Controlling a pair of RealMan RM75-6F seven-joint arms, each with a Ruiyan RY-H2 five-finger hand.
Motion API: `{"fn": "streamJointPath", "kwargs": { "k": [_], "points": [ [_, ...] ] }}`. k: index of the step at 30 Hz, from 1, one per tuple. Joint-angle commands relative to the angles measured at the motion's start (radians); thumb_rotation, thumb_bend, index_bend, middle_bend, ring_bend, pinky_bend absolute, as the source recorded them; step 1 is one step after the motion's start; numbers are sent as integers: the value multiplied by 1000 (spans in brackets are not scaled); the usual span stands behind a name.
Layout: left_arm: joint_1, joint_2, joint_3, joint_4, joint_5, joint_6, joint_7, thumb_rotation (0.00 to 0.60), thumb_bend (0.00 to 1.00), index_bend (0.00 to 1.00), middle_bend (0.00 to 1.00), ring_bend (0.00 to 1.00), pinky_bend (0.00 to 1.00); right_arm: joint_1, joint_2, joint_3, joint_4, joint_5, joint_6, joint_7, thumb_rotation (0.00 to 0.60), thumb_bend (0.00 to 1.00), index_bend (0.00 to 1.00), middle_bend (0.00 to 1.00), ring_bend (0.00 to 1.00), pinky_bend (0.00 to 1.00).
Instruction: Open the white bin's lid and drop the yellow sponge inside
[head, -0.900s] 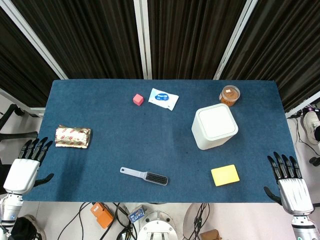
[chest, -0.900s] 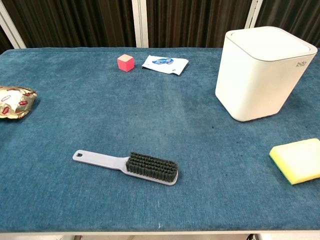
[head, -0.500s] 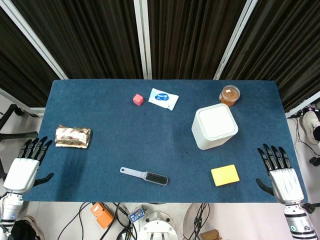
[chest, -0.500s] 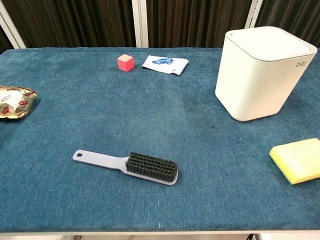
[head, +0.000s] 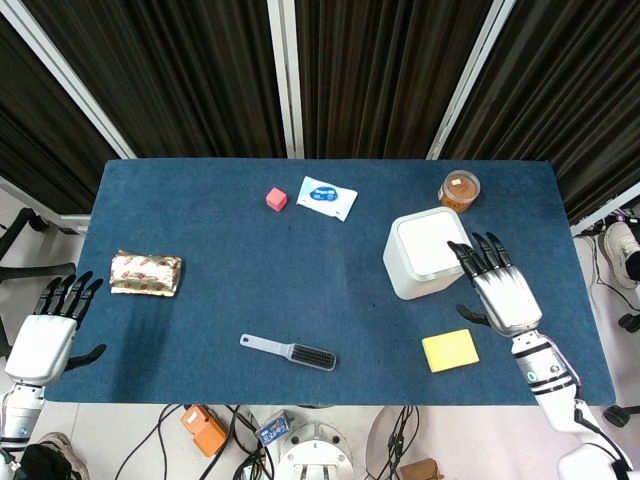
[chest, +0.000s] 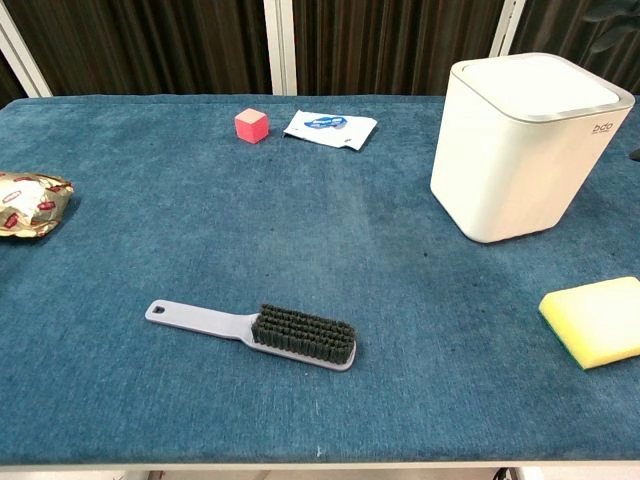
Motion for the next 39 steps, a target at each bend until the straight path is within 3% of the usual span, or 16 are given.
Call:
{"fn": "streamJointPath", "kwargs": {
  "k": [1,10,15,19,21,28,33,39],
  "points": [
    [-1,0,1,1,1,-1,0,600,96,0,0,0,3,21,-13,-10,3,10,-31,22,600,354,0,250,0,0],
    [0,-3,3,2,4,0,5,600,96,0,0,0,3,32,-29,-72,32,28,-64,-22,600,354,0,272,0,0],
    [-1,-3,4,0,5,-3,8,600,96,0,0,0,3,36,-35,-71,34,40,-47,-17,600,354,0,276,0,0],
    [1,-2,2,0,4,4,2,600,96,0,0,0,3,1,-21,-71,33,-81,95,47,600,354,0,243,0,0],
    [1,-2,2,1,5,3,0,600,96,0,0,0,3,-23,-12,-82,41,-151,172,80,600,354,0,160,0,0],
    [-2,-5,4,0,6,-3,8,600,96,0,0,0,3,-131,45,-205,85,-336,338,146,600,353,0,79,0,0],
    [-4,-10,4,-2,3,-9,21,600,96,0,0,0,3,-173,68,-309,141,-376,292,141,600,354,0,63,0,0],
    [-8,-16,4,-5,-4,-21,35,600,96,0,0,0,3,-144,43,-339,166,-308,113,92,600,354,0,39,0,0]
  ]
}}
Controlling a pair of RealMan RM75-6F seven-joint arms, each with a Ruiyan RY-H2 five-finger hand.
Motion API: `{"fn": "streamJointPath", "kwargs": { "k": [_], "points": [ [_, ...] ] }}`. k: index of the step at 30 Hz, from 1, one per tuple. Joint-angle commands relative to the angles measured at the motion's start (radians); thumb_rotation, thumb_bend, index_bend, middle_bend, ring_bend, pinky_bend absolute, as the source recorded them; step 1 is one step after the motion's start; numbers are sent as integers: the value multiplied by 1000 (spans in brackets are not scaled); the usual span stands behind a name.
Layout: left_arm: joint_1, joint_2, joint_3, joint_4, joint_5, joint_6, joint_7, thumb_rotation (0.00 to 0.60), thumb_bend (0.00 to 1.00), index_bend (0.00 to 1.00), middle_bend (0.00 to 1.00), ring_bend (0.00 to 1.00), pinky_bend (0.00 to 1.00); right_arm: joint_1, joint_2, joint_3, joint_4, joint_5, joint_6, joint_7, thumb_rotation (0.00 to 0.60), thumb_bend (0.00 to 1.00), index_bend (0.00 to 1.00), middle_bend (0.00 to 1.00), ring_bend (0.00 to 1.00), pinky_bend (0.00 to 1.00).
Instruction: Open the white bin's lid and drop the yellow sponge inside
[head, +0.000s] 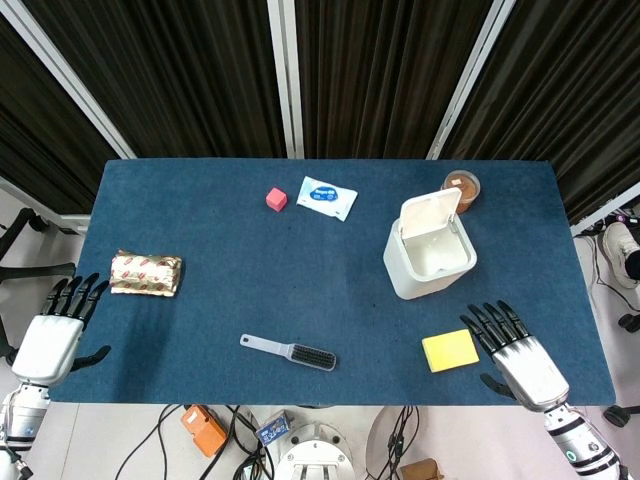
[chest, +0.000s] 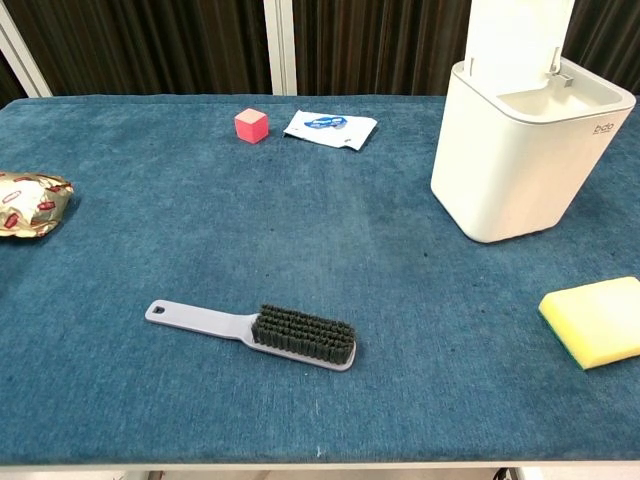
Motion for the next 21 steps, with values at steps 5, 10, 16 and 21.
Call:
{"fn": "streamJointPath", "kwargs": {
  "k": [5,10,16,21],
  "points": [
    [2,2,-1,-1,-2,5,-4,600,96,0,0,0,3,70,-67,-1,36,122,-255,-50,600,354,0,38,0,0],
    [3,7,0,1,1,9,-17,600,96,0,0,0,3,109,-118,18,66,187,-352,-61,600,354,1,48,0,0],
    [8,11,3,5,14,25,-33,600,96,0,0,0,3,134,-160,37,105,237,-394,-57,600,372,45,95,0,19],
    [9,11,4,8,16,27,-36,600,96,0,0,0,4,138,-174,45,124,241,-375,-46,600,417,243,222,130,192]
  ]
}}
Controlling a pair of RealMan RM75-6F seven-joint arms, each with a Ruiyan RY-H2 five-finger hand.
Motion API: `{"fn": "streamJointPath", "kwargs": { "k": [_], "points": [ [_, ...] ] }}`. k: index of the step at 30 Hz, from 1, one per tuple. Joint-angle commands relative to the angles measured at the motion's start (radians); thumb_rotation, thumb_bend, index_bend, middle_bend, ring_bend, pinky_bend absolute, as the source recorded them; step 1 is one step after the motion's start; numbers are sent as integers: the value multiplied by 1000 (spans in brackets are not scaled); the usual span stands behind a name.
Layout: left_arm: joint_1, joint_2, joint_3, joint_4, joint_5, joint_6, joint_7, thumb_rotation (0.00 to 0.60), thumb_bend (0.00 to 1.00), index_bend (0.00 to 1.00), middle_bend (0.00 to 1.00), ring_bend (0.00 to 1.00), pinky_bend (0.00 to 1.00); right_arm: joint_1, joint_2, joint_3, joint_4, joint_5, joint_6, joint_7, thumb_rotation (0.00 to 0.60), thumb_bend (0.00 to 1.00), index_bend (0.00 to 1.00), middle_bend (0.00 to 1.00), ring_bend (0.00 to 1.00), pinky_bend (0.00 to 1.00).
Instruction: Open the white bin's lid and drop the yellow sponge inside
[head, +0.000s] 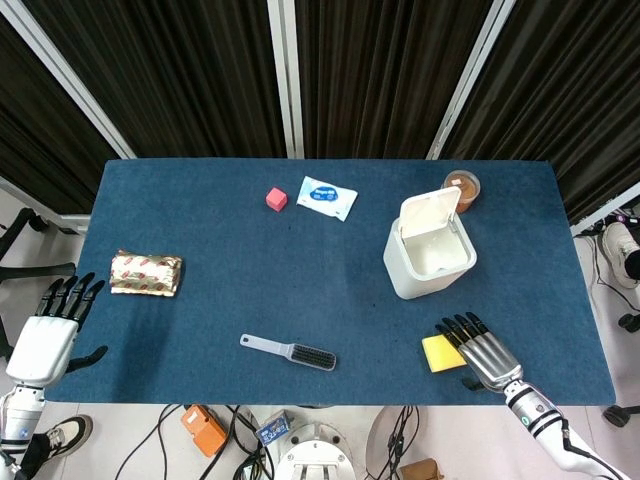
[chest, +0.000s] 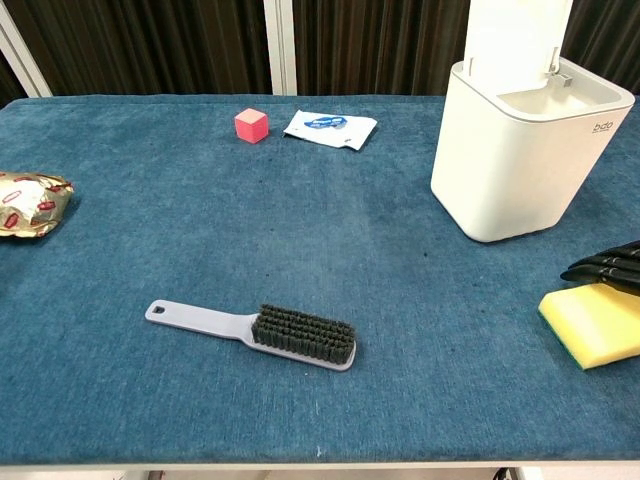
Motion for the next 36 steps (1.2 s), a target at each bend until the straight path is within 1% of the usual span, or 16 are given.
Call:
{"fn": "streamJointPath", "kwargs": {
  "k": [1,2,3,4,6,10,14,16,19,22,23,26,28,32,35,36],
  "points": [
    [-1,-1,1,0,1,-1,2,600,96,0,0,0,4,0,-10,8,12,2,22,-3,600,421,307,262,181,239],
    [-1,-1,1,0,2,-2,3,600,96,0,0,0,4,-3,-13,12,17,0,37,-7,600,427,425,342,279,321],
    [-1,-1,1,0,3,-2,3,600,96,0,0,0,4,-6,-16,14,20,-2,50,-9,600,431,507,405,350,376],
    [0,-1,1,0,3,-1,3,600,96,0,0,0,3,-11,-19,17,24,-6,71,-9,600,432,558,445,394,409],
    [0,-1,1,0,2,1,2,600,96,0,0,0,3,-20,-20,22,27,-17,109,1,600,434,624,497,447,453],
    [0,-2,1,0,2,0,3,600,96,0,0,0,3,-42,4,40,6,-54,219,52,600,435,662,526,475,487],
    [-2,-3,0,-1,-1,-6,8,600,96,0,0,0,3,-59,70,76,-72,-97,350,118,600,435,663,528,477,491],
    [-3,-4,0,-2,-2,-8,11,600,96,0,0,0,3,-62,112,106,-128,-100,398,129,600,435,661,528,477,491],
    [-3,-5,0,-3,-3,-8,14,600,96,0,0,0,3,-51,167,156,-212,-68,418,118,600,435,656,528,477,491],
    [-4,-7,-2,-4,-6,-12,19,600,96,0,0,0,3,-15,213,237,-300,35,386,57,600,435,648,528,477,491],
    [-5,-8,-2,-4,-8,-14,21,600,96,0,0,0,3,8,222,272,-327,93,359,26,600,435,646,528,477,491],
    [-7,-9,-2,-5,-10,-20,27,600,96,0,0,0,3,78,224,348,-362,251,272,-50,600,435,630,527,476,488],
    [-6,-7,-2,-7,-11,-18,24,600,96,0,0,0,3,128,208,381,-360,352,216,-102,600,435,612,527,466,488],
    [-1,0,-6,-6,-17,-8,6,600,96,0,0,0,3,202,156,402,-331,468,150,-180,600,435,532,526,413,454],
    [-1,4,-7,-4,-17,-6,-8,600,96,0,0,0,3,239,107,391,-297,494,127,-213,600,435,376,479,368,412],
    [-2,5,-8,-4,-17,-7,-10,600,96,0,0,0,3,248,93,386,-285,497,121,-219,600,434,285,438,339,393]
  ]
}}
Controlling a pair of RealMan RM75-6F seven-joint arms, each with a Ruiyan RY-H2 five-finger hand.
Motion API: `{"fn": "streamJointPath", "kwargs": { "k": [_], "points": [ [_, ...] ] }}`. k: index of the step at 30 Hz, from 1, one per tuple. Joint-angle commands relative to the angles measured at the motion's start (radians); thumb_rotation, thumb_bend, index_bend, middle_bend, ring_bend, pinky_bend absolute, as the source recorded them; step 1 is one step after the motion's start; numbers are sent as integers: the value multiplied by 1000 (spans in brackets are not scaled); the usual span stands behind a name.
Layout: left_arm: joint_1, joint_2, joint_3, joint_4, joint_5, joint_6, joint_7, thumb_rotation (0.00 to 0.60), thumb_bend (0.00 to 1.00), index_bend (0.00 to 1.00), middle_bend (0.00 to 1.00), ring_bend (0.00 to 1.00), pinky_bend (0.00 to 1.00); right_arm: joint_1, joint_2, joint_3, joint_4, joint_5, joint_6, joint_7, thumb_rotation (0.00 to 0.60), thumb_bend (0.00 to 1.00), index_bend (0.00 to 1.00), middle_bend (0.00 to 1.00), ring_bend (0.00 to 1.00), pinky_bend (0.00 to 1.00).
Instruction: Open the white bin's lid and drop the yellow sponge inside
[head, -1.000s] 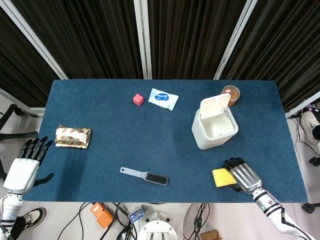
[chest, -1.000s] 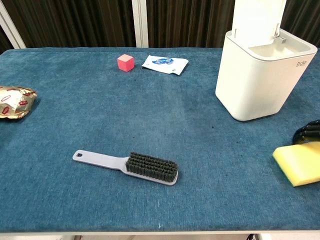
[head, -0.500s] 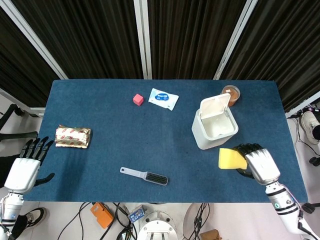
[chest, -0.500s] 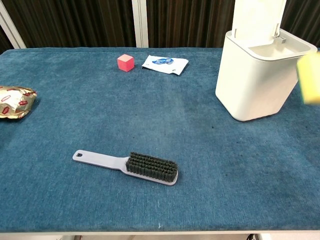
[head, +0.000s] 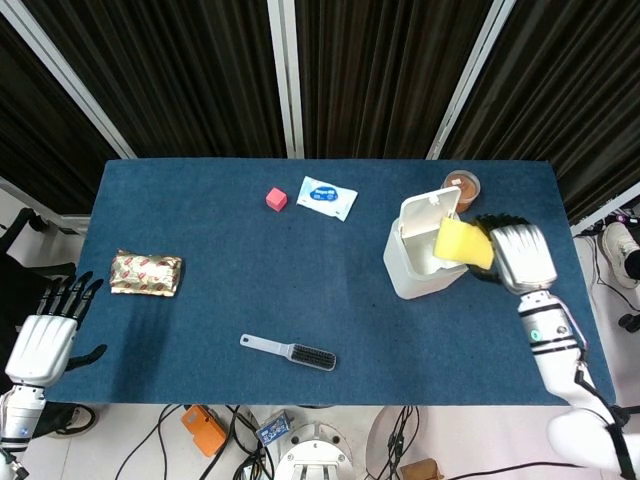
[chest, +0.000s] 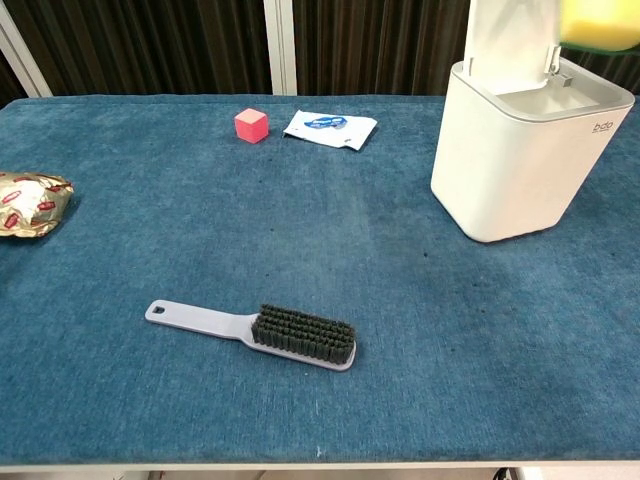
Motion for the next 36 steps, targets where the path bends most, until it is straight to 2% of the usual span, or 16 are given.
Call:
{"fn": "streamJointPath", "kwargs": {
  "k": [1,4,6,10,15,18,21,22,24,27,31,33,36],
  "points": [
    [-2,4,-1,1,0,-2,-7,600,96,0,0,0,3,63,-77,2,51,40,-51,-57,600,434,210,401,309,381],
    [-2,5,1,0,2,-3,-9,600,96,0,0,0,3,84,-120,-14,91,30,-55,-69,600,434,64,329,237,365],
    [1,6,2,0,5,2,-11,600,96,0,0,0,3,90,-130,-24,100,28,-63,-68,600,434,10,274,190,338],
    [8,8,3,4,11,19,-23,600,96,0,0,0,3,77,-119,-49,94,-2,-45,-55,600,428,0,172,112,279],
    [8,10,3,6,14,19,-29,600,96,0,0,0,3,25,-63,-87,46,-77,11,-14,600,369,0,127,77,268],
    [9,9,4,6,18,23,-26,600,96,0,0,0,3,-43,-19,-135,21,-190,98,43,600,369,0,90,40,233],
    [10,7,3,5,18,26,-23,600,96,0,0,0,3,-149,18,-225,16,-331,222,90,600,368,0,29,3,142],
    [11,6,3,4,17,27,-23,600,96,0,0,0,3,-202,27,-272,25,-384,279,86,600,368,0,13,0,104],
    [12,6,2,4,18,29,-22,600,96,0,0,0,3,-288,27,-340,51,-451,370,66,600,368,0,0,0,26],
    [13,4,4,4,21,32,-20,600,96,0,0,0,3,-427,-20,-413,136,-503,516,85,600,368,0,0,0,0],
    [15,-1,8,5,27,32,-9,600,96,0,0,0,3,-543,-99,-430,281,-518,649,201,600,368,0,0,0,0],
    [15,-4,10,8,35,36,-6,600,96,0,0,0,3,-553,-98,-429,315,-554,678,232,600,368,0,0,0,0],
    [16,-8,12,9,37,35,4,600,96,0,0,0,4,-569,-96,-418,328,-549,688,276,600,368,0,0,0,0]
  ]
}}
